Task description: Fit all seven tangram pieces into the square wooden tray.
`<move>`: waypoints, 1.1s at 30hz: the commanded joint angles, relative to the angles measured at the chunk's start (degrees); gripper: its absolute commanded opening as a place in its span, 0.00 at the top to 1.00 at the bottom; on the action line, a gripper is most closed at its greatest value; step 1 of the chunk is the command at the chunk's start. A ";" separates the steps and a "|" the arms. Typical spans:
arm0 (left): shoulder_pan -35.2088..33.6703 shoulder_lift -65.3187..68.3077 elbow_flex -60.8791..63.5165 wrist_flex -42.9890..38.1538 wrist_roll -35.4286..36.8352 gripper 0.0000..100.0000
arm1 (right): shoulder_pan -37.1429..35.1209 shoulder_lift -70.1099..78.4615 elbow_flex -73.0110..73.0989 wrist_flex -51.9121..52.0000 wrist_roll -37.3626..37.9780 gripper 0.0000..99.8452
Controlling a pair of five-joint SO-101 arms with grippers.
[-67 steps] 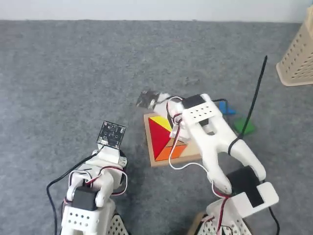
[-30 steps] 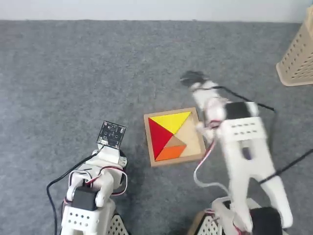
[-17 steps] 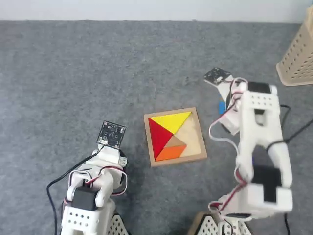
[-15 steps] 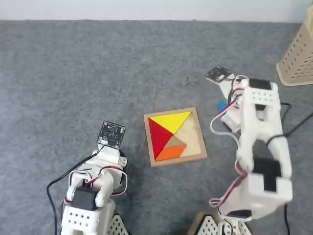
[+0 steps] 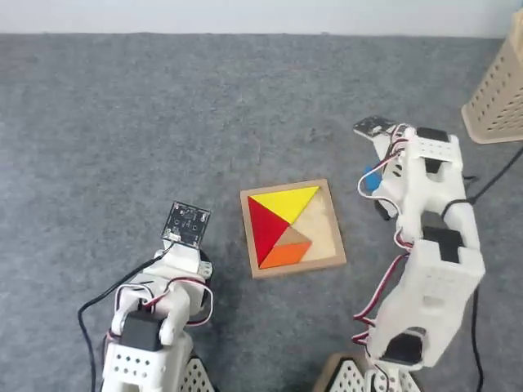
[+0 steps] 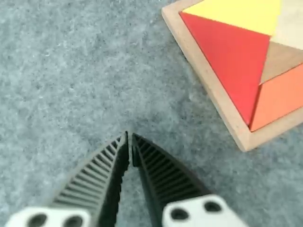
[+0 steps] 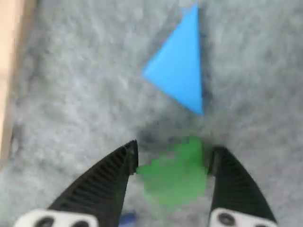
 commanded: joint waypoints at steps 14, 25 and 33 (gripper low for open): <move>-0.35 -1.14 -1.01 0.35 0.53 0.99 | 4.35 -1.19 -4.66 5.58 0.70 0.81; -0.35 -1.14 -1.01 0.35 0.53 0.99 | 8.31 -14.37 -4.22 14.81 -1.58 0.75; -0.35 -1.14 -1.01 0.35 0.53 0.99 | 10.86 -28.53 13.71 7.16 -14.24 0.75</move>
